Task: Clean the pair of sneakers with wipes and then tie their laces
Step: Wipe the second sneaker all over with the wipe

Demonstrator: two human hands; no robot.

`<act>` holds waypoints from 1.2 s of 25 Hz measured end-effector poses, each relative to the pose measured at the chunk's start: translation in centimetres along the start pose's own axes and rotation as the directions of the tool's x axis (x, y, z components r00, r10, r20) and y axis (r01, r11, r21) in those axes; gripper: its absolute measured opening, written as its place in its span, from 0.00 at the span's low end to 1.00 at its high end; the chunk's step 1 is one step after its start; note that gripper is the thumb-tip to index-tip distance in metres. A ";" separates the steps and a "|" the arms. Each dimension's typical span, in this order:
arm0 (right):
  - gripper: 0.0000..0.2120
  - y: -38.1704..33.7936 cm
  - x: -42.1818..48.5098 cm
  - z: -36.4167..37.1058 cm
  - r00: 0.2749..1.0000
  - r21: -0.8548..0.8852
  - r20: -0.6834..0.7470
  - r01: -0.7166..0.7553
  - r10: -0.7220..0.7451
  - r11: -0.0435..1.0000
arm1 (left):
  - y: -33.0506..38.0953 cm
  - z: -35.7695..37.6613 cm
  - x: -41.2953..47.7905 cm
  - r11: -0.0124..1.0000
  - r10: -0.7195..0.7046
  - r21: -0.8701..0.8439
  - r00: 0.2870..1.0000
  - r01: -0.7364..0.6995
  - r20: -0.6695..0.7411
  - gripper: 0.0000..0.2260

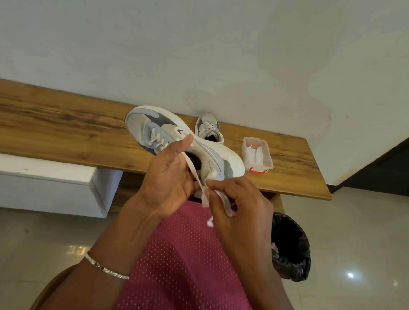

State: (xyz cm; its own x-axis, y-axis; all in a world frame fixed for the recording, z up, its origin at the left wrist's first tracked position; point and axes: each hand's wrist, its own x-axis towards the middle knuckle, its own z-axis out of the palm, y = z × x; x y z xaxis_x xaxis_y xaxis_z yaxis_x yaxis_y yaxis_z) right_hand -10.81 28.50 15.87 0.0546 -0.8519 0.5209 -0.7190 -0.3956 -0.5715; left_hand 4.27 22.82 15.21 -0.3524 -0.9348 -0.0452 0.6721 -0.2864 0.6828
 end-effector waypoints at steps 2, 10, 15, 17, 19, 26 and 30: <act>0.08 0.1 0.3 0.1 0.999 0.006 -0.032 -0.004 0.005 1.000 | -0.1 0.3 0.0 1.000 -0.006 0.008 1.000 0.006 -0.011 0.25; 0.07 0.2 2.4 1.2 0.998 -0.045 -0.053 0.025 -0.028 0.999 | -0.6 1.4 -0.3 0.995 -0.021 0.093 1.000 0.022 -0.018 0.38; 0.07 1.0 -1.0 0.2 1.000 0.006 -0.019 0.004 -0.004 1.000 | -0.5 0.9 -0.1 0.996 0.025 0.082 0.995 -0.017 -0.095 0.29; 0.08 1.2 -1.6 -0.2 0.991 0.060 0.129 -0.055 0.047 0.997 | -0.3 1.1 0.0 0.998 0.024 0.056 0.997 -0.020 -0.080 0.32; 0.07 1.3 -1.9 -0.9 0.948 0.172 0.308 -0.144 0.086 0.974 | 0.1 1.2 0.1 0.999 0.026 0.031 0.997 -0.024 -0.076 0.30; 0.08 1.5 0.5 -3.0 0.983 0.374 0.086 -0.181 0.161 0.910 | -0.2 1.3 -0.2 0.998 0.030 0.055 0.987 -0.021 -0.158 0.27; 0.10 1.1 0.5 -0.6 0.985 0.324 -0.112 -0.091 0.134 0.942 | -0.2 1.5 -0.3 0.989 0.082 0.131 0.985 -0.062 -0.154 0.23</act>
State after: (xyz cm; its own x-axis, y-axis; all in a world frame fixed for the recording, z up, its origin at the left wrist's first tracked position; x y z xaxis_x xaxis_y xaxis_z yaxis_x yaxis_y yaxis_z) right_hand -12.00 27.89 15.88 -0.1197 -0.8533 0.5075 -0.4574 -0.4063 -0.7910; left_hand 3.25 23.46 16.19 -0.1920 -0.9762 -0.1006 0.6013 -0.1980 0.7741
